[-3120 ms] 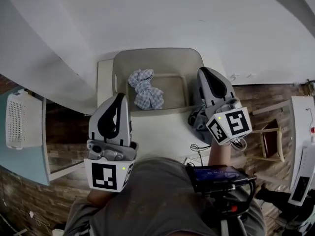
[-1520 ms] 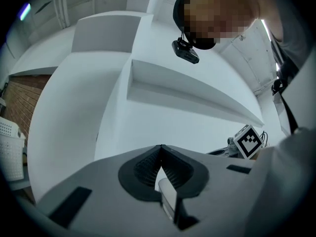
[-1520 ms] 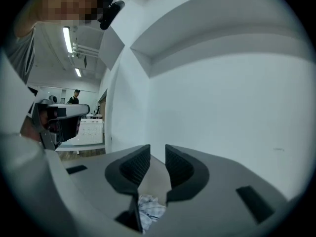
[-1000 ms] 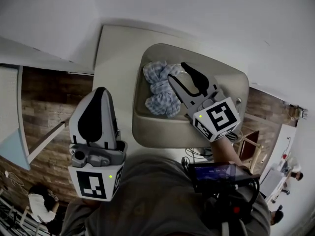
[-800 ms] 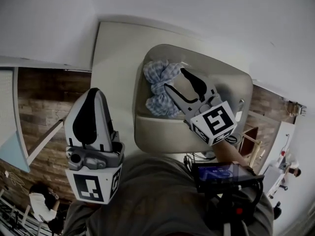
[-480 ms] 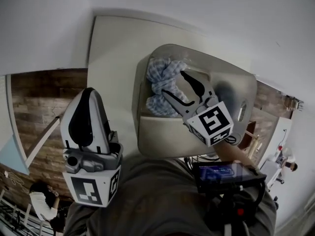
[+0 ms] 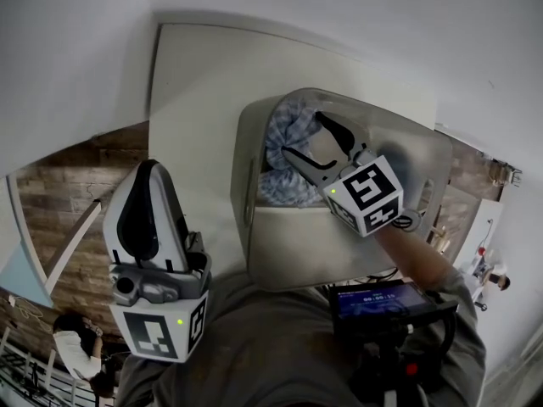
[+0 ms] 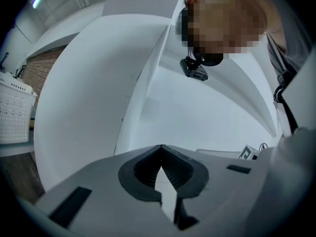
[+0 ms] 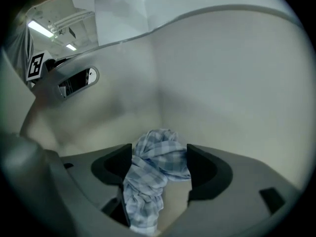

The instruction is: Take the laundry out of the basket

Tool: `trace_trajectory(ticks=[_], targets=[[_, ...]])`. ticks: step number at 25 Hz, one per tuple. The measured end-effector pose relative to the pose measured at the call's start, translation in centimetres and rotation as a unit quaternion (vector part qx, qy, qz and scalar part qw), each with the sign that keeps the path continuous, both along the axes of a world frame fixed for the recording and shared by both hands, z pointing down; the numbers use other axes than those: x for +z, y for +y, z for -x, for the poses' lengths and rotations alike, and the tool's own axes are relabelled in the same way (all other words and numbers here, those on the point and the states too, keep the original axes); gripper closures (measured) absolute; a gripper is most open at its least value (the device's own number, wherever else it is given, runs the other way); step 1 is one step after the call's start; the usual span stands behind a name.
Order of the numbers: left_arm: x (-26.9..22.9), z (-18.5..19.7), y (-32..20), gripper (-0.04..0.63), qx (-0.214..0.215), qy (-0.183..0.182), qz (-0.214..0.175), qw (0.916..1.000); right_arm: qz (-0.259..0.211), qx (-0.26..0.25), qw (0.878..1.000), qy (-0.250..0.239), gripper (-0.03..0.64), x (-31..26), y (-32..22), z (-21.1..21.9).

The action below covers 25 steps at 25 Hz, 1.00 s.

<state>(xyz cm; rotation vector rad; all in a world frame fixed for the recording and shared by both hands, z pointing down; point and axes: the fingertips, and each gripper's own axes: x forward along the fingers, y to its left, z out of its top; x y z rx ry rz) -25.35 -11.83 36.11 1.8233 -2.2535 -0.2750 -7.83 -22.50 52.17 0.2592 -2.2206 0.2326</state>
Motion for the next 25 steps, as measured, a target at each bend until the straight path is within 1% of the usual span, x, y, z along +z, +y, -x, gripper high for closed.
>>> trace_trajectory(ticks=[5,6,9,11,13,16,21,25], targets=[[0.4,0.7,0.2,0.588,-0.006,-0.001,0.006,1.0,0.019,0.005,1.0,0.013,0.27,1.4,0.3,0.6],[0.4,0.8,0.2,0.588,-0.008,-0.002,0.006,0.9999,0.028,0.004,1.0,0.013,0.286,1.5,0.4,0.7],[0.4,1.0,0.2,0.588,-0.011,-0.006,0.009,0.9999,0.048,-0.004,0.999,0.006,0.418,1.5,1.0,1.2],[0.1,1.0,0.2,0.588,-0.012,-0.01,0.008,0.9998,0.04,-0.021,0.999,0.002,0.49,1.3,1.4,1.5],[-0.4,0.8,0.2,0.588,-0.012,-0.015,0.005,0.9998,0.026,-0.04,0.999,0.004,0.522,1.1,1.7,1.5],[-1.1,0.3,0.1,0.588,-0.009,-0.022,-0.001,0.9997,0.015,-0.053,0.998,-0.001,0.538,0.4,1.9,1.3],[-3.5,-1.0,0.5,0.588,0.0,-0.037,-0.022,0.9991,-0.014,-0.04,0.998,-0.054,0.55,-3.8,1.4,1.7],[-6.8,-3.3,1.7,0.588,0.017,-0.053,-0.051,0.9972,-0.053,-0.021,0.992,-0.109,0.552,-8.8,1.7,1.2]])
